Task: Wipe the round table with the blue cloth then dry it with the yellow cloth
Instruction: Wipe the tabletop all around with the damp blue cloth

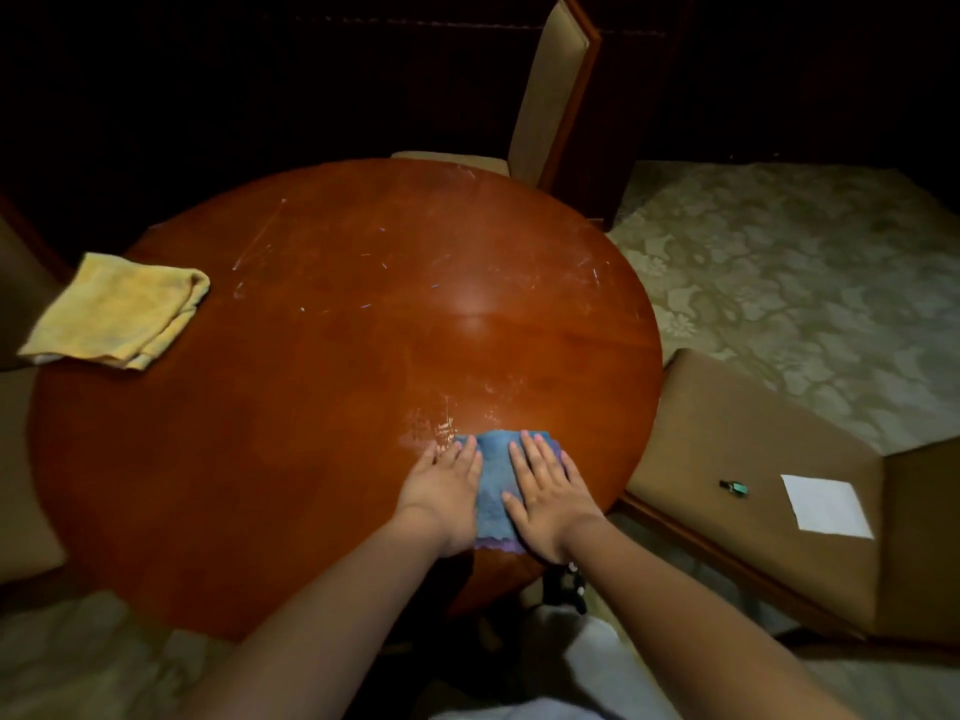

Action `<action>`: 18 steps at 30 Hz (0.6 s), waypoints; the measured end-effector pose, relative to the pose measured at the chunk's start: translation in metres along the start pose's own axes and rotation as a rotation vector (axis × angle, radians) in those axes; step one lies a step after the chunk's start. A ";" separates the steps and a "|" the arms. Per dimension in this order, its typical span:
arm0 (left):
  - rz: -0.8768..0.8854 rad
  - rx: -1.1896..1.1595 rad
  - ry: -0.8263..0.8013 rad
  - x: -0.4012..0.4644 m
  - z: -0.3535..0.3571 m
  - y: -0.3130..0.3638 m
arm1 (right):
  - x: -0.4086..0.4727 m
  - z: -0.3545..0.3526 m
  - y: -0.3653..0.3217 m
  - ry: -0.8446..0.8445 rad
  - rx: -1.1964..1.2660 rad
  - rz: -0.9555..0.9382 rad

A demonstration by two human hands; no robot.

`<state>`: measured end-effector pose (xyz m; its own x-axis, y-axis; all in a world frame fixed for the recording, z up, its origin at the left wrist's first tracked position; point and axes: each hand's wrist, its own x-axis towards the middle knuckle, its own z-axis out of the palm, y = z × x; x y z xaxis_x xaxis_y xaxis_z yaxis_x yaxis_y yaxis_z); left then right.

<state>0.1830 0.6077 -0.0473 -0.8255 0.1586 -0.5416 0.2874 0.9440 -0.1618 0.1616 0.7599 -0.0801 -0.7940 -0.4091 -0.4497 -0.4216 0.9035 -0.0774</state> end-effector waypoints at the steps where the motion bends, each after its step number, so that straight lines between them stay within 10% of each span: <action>1: 0.003 0.003 0.005 -0.003 0.002 0.001 | -0.003 0.002 0.001 0.007 -0.012 -0.016; 18: 0.044 -0.043 -0.059 -0.006 -0.009 0.014 | -0.011 0.013 0.004 0.114 0.041 0.026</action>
<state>0.1874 0.6231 -0.0391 -0.7821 0.1842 -0.5954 0.3006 0.9483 -0.1014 0.1741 0.7693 -0.0875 -0.8503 -0.3949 -0.3477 -0.3836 0.9176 -0.1043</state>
